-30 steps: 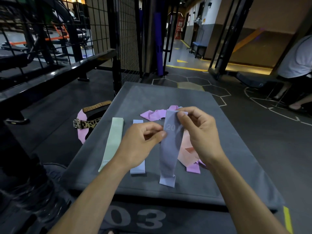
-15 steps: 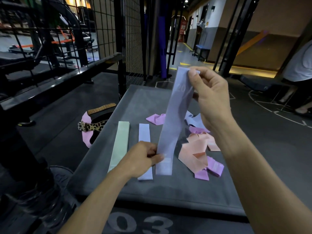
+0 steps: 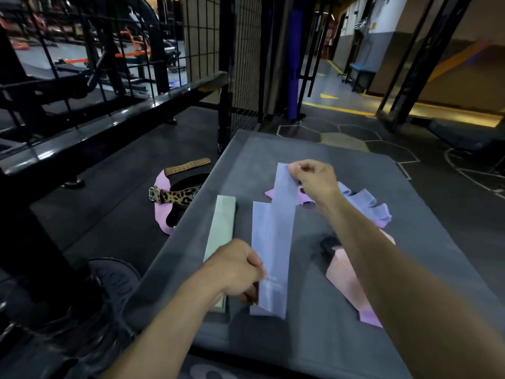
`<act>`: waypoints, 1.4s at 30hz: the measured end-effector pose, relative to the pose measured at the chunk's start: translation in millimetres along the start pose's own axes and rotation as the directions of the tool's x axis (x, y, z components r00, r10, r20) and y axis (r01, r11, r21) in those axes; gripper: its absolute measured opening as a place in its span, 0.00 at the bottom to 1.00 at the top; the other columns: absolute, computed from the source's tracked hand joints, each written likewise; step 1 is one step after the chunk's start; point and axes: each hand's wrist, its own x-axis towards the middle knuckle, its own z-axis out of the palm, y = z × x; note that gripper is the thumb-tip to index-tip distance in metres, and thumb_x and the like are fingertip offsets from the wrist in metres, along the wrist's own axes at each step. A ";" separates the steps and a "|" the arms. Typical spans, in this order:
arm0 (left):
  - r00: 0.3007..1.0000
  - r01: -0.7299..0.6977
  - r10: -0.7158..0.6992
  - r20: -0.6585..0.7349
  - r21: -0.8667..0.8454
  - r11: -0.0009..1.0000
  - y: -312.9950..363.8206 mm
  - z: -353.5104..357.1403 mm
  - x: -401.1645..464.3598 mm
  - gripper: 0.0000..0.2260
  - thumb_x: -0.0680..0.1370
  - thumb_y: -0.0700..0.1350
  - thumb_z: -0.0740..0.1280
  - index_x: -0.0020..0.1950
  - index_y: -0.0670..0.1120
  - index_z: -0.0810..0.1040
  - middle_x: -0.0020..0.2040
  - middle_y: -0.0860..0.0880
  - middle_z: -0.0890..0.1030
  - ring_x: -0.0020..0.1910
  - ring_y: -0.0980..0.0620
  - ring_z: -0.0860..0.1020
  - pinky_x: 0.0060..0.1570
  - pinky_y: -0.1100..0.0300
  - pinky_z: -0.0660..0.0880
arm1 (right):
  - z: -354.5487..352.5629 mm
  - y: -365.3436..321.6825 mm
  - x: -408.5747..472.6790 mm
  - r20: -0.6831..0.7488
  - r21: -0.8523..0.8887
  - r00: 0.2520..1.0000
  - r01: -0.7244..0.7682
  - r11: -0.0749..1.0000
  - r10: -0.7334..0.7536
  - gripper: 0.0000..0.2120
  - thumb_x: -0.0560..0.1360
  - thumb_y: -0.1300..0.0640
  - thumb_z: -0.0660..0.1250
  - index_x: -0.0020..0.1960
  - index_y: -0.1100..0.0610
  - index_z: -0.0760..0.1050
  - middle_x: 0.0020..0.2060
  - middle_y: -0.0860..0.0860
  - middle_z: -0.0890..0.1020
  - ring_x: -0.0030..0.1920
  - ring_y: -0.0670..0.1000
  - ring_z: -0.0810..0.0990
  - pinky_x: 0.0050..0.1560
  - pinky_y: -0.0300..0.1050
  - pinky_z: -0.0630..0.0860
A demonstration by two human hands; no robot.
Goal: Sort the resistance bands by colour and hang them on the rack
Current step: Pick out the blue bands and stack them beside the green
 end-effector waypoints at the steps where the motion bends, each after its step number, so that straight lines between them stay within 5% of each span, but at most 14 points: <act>1: 1.000 0.015 -0.014 -0.011 0.036 0.999 -0.4 0.1 4.5 0.03 0.78 0.41 0.70 0.44 0.46 0.80 0.43 0.46 0.84 0.40 0.43 0.85 0.46 0.50 0.84 | 7.6 10.1 5.3 0.035 -0.016 0.999 -0.022 1.000 0.023 0.06 0.77 0.60 0.71 0.41 0.55 0.81 0.36 0.49 0.82 0.33 0.43 0.77 0.34 0.35 0.76; 5: 0.999 0.046 -0.044 -0.015 0.275 0.960 2.4 1.8 19.8 0.07 0.78 0.43 0.70 0.44 0.40 0.79 0.47 0.40 0.85 0.44 0.41 0.85 0.48 0.45 0.83 | 32.2 48.3 22.6 0.149 -0.084 0.985 -0.073 0.994 0.085 0.07 0.77 0.63 0.70 0.41 0.57 0.79 0.32 0.50 0.78 0.29 0.44 0.73 0.29 0.33 0.72; 8: 0.998 0.064 -0.059 -0.025 0.403 0.913 5.3 -0.3 26.3 0.06 0.78 0.42 0.70 0.52 0.44 0.75 0.46 0.44 0.83 0.44 0.44 0.85 0.46 0.47 0.83 | 48.7 75.2 33.6 0.166 -0.189 0.978 -0.095 0.977 0.128 0.04 0.75 0.60 0.72 0.42 0.55 0.82 0.32 0.48 0.80 0.30 0.43 0.73 0.34 0.34 0.70; 12: 0.996 0.094 -0.082 -0.045 0.428 0.899 -0.3 -5.5 26.7 0.08 0.80 0.43 0.67 0.55 0.47 0.70 0.49 0.46 0.81 0.45 0.46 0.84 0.47 0.50 0.82 | 65.1 97.5 38.2 0.154 -0.200 0.983 -0.069 0.977 0.101 0.02 0.75 0.61 0.72 0.43 0.56 0.82 0.42 0.51 0.83 0.38 0.46 0.76 0.38 0.31 0.71; 17: 0.997 0.080 -0.071 -0.037 0.475 0.876 9.5 5.6 25.9 0.10 0.81 0.43 0.65 0.62 0.44 0.72 0.60 0.45 0.76 0.55 0.44 0.80 0.43 0.57 0.73 | 75.8 112.6 37.5 0.135 -0.293 0.987 -0.050 0.955 0.093 0.04 0.74 0.60 0.71 0.41 0.54 0.81 0.37 0.50 0.80 0.38 0.47 0.75 0.37 0.32 0.69; 23: 0.996 0.092 -0.070 -0.062 0.525 0.846 6.6 17.5 27.2 0.09 0.81 0.42 0.65 0.61 0.44 0.73 0.59 0.43 0.76 0.54 0.42 0.79 0.46 0.53 0.76 | 78.1 112.3 39.3 0.123 -0.356 0.989 -0.038 0.934 0.087 0.02 0.74 0.59 0.71 0.42 0.55 0.82 0.36 0.50 0.81 0.39 0.47 0.76 0.43 0.38 0.71; 31: 0.991 0.120 -0.124 -0.043 0.680 0.723 10.7 23.3 30.1 0.19 0.82 0.40 0.64 0.73 0.42 0.66 0.69 0.40 0.73 0.66 0.40 0.75 0.59 0.52 0.74 | 78.4 110.0 36.2 0.100 -0.404 0.990 -0.049 0.913 0.097 0.03 0.74 0.60 0.71 0.46 0.59 0.83 0.40 0.52 0.84 0.40 0.49 0.78 0.43 0.40 0.72; 35: 0.995 0.094 -0.089 -0.044 0.712 0.696 8.1 22.8 29.4 0.20 0.82 0.40 0.63 0.73 0.42 0.63 0.67 0.39 0.74 0.63 0.40 0.76 0.57 0.50 0.74 | 79.2 110.4 35.5 0.087 -0.403 0.993 -0.043 0.914 0.085 0.03 0.73 0.60 0.71 0.45 0.58 0.83 0.41 0.52 0.86 0.40 0.48 0.78 0.40 0.38 0.72; 39: 0.992 0.078 0.012 -0.128 0.674 0.735 6.2 21.8 32.1 0.15 0.83 0.51 0.62 0.64 0.45 0.65 0.57 0.43 0.79 0.55 0.42 0.79 0.46 0.51 0.71 | 77.9 109.3 34.6 0.088 -0.403 0.993 -0.035 0.915 0.077 0.05 0.74 0.58 0.71 0.46 0.58 0.83 0.41 0.50 0.85 0.42 0.48 0.79 0.36 0.32 0.70; 42: 0.988 0.088 0.026 -0.150 0.702 0.707 5.0 26.3 34.8 0.23 0.79 0.64 0.61 0.61 0.47 0.64 0.55 0.45 0.80 0.53 0.43 0.79 0.44 0.53 0.69 | 77.9 107.9 33.0 0.117 -0.445 0.993 0.024 0.895 0.031 0.10 0.75 0.49 0.69 0.47 0.56 0.82 0.43 0.46 0.83 0.44 0.49 0.79 0.41 0.39 0.72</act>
